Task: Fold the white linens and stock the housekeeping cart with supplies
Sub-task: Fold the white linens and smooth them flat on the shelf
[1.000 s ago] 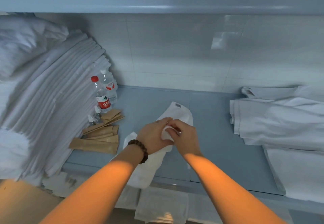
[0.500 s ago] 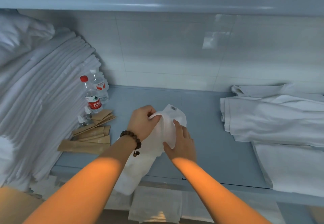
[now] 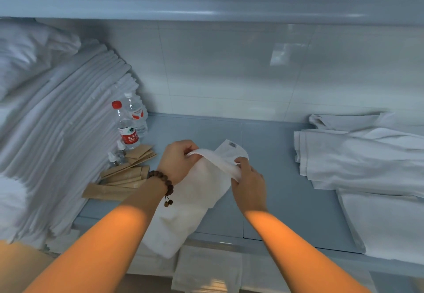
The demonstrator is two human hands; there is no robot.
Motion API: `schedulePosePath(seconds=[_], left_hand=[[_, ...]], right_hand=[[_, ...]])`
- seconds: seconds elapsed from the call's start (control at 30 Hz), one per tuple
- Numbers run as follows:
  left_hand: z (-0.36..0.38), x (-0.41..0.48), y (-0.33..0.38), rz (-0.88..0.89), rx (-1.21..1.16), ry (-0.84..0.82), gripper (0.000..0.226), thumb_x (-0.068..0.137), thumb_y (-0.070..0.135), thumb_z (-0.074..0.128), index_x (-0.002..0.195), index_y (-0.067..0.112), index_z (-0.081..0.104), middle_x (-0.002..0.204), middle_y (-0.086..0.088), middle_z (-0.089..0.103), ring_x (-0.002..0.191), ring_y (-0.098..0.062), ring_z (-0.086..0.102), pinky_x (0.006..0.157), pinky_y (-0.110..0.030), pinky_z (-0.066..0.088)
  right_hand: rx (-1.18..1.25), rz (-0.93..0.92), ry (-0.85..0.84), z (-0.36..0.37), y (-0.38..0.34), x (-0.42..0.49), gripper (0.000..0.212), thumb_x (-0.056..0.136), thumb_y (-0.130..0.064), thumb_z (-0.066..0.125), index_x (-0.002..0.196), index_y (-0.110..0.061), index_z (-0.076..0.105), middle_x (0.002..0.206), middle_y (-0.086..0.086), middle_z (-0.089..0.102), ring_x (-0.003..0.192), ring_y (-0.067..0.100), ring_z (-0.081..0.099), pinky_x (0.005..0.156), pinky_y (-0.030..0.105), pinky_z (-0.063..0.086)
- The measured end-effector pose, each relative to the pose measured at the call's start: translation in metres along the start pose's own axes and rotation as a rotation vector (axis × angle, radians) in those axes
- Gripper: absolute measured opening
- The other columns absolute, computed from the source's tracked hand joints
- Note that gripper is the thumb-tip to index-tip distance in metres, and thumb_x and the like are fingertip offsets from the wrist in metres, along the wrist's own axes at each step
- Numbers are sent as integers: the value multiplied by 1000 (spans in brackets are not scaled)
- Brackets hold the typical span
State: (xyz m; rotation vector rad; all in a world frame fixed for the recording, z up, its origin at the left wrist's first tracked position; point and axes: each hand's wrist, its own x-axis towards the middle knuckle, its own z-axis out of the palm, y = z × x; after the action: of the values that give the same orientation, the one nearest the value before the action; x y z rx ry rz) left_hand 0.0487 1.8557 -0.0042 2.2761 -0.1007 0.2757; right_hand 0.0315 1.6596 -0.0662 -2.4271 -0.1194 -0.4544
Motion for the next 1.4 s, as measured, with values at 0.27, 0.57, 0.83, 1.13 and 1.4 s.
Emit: schedulePosePath(seconds=[0.27, 0.57, 0.83, 1.13, 1.4], left_hand=[[18, -13, -5, 244, 394, -193, 58, 79, 33, 74, 132, 25, 51, 132, 2, 56, 119, -20, 51, 98, -36, 42], [31, -2, 12, 67, -144, -109, 28, 79, 18, 75, 103, 24, 63, 91, 9, 67, 84, -7, 62, 72, -20, 46], [33, -2, 9, -95, -344, -96, 11, 78, 21, 76, 78, 26, 66, 70, 17, 66, 61, 6, 57, 53, -9, 43], [20, -3, 20, -191, -459, -25, 35, 92, 28, 60, 74, -2, 63, 60, -4, 51, 55, -14, 44, 53, -26, 34], [11, -4, 36, -192, -623, -97, 35, 98, 31, 52, 86, 8, 75, 83, -18, 72, 74, -23, 66, 69, -31, 50]], right_hand=[[351, -52, -190, -21, -1, 20, 19, 78, -5, 66, 88, -21, 61, 78, -6, 64, 71, 15, 60, 61, 26, 46], [605, -45, -68, -29, -10, 24, 35, 77, -16, 77, 98, -31, 55, 96, -6, 62, 86, 10, 59, 74, 21, 47], [554, -50, -54, -26, -4, 21, 3, 87, -24, 68, 87, -26, 65, 80, -18, 64, 75, 2, 56, 69, 21, 41], [602, -180, -118, -36, -26, 23, 13, 91, -21, 59, 89, -19, 71, 82, -23, 67, 77, -1, 61, 66, 11, 41], [551, -275, -49, -37, -49, 32, 9, 84, -12, 67, 87, -13, 76, 79, -4, 66, 75, 1, 58, 70, 12, 40]])
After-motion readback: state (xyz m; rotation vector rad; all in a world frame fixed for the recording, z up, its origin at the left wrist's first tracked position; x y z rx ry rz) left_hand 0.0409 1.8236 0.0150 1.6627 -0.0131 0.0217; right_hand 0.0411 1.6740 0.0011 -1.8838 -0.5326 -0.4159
